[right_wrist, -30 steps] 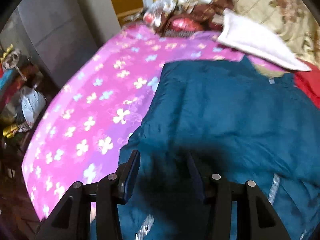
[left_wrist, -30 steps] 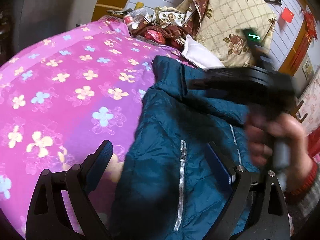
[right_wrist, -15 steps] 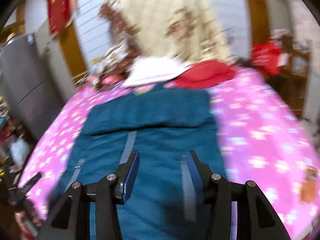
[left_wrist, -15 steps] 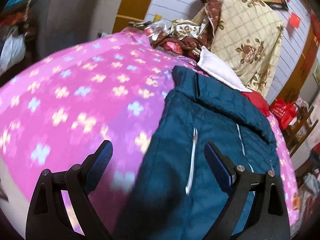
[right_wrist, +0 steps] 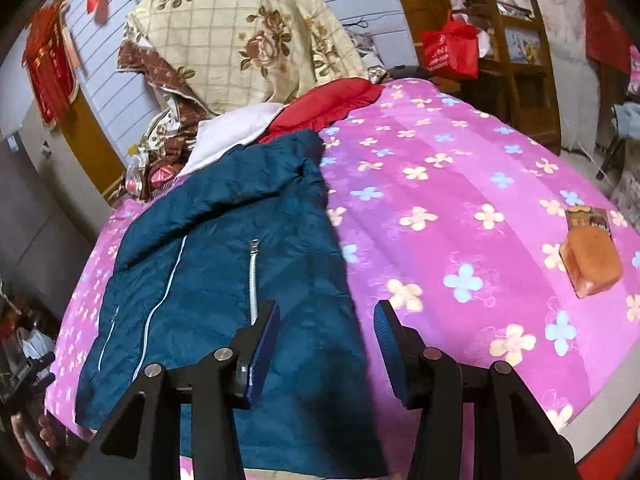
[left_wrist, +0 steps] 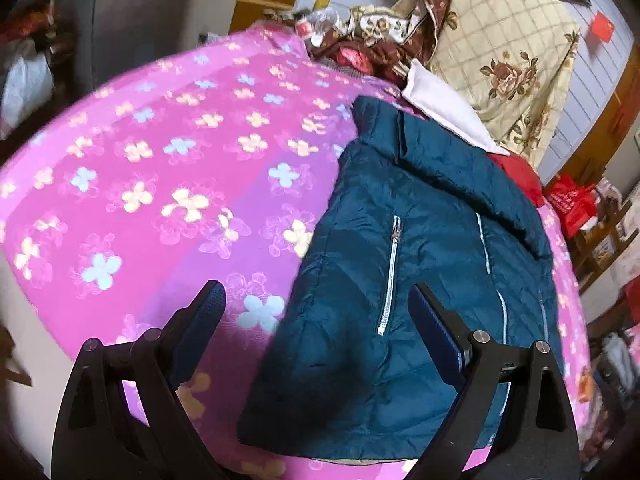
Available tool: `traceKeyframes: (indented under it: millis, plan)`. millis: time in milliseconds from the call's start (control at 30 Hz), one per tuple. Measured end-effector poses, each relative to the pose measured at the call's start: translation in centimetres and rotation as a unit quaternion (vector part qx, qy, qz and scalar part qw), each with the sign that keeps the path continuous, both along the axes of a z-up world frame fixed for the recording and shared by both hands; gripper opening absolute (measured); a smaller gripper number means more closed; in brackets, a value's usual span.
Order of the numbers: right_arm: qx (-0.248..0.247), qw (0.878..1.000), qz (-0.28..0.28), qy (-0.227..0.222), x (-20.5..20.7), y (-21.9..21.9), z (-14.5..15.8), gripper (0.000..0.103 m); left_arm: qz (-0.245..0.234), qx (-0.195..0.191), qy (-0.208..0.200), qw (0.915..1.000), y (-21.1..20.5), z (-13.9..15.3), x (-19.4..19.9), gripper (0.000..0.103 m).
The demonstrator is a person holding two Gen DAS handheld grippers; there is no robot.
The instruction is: Fold large clothes
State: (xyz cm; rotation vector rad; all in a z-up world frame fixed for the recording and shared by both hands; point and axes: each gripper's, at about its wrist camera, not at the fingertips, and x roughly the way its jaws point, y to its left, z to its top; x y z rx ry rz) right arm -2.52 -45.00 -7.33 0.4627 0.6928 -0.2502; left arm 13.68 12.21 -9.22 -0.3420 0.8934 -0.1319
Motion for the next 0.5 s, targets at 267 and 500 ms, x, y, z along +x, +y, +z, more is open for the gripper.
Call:
traceKeyframes:
  millis: [267,500]
  plan:
    - [0.054,0.997,-0.005,0.057,1.4,-3.1,-5.1,0.047,-0.029,-0.076,0.066,0.9945,0.8,-3.3,2.6,0.092]
    - [0.076,0.993,0.013,0.089,4.2,-2.6,-7.6,0.047,-0.068,-0.111,0.1,0.9865,-0.3,-5.5,4.9,0.092]
